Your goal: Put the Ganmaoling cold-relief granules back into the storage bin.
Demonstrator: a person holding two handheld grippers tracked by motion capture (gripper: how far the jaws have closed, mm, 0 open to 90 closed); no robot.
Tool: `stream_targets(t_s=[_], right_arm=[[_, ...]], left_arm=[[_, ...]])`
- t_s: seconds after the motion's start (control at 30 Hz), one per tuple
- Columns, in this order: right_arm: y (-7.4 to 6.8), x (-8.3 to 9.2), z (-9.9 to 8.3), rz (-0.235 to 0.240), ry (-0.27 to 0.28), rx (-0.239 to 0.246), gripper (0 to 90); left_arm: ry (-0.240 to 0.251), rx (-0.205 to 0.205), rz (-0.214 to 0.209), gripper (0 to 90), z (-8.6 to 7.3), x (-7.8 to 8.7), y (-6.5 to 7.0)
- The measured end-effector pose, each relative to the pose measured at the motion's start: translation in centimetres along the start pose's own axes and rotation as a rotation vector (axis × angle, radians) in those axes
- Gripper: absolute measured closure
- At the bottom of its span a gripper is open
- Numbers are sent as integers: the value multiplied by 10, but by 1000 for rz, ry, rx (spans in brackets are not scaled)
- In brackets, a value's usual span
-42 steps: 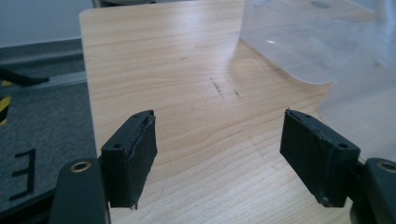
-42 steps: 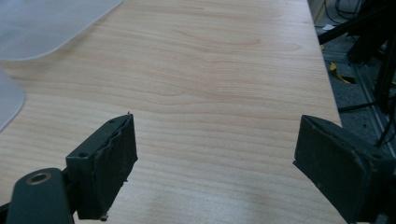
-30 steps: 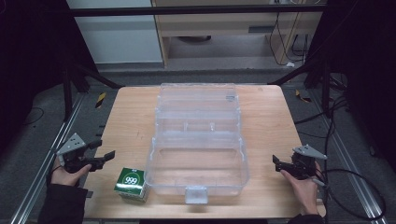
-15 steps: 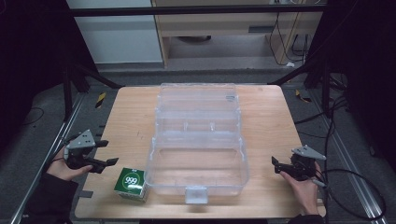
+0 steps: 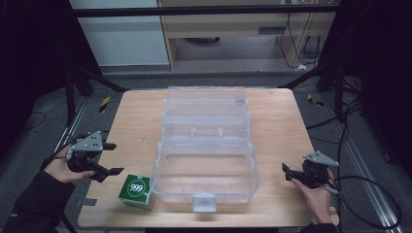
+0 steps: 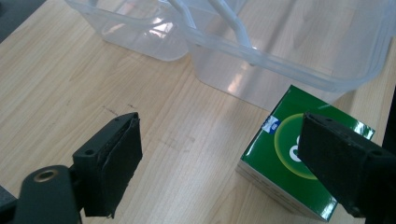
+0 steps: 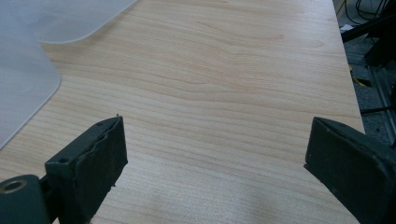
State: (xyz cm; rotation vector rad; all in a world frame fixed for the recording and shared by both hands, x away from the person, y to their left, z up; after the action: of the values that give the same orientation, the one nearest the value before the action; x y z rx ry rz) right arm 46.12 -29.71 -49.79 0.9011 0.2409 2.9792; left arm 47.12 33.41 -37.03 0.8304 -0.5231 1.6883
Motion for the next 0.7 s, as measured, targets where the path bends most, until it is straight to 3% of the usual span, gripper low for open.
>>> stream_targets(t_s=[0.23,0.7], right_arm=[[0,-1,0,4,-5,6,51],[-2,-2,-1,8,-18,17,45]], left_arm=[[-90,-41,-41,110,3,-9,8],[-206,-124,-109,73,11,-26,21]])
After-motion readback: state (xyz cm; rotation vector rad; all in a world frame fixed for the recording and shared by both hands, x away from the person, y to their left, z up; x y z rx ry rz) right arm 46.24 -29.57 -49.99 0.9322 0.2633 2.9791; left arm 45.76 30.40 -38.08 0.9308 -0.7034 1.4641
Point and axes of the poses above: each handheld gripper's, and its own axes: x roughly backward along the jaws, z roughly out of its top, y roughly to its right, the point moved 2 cm from there along -x, roughly forward along the jaws, and after that the axes turned 15 degrees about -z, right-handed, at the moved point
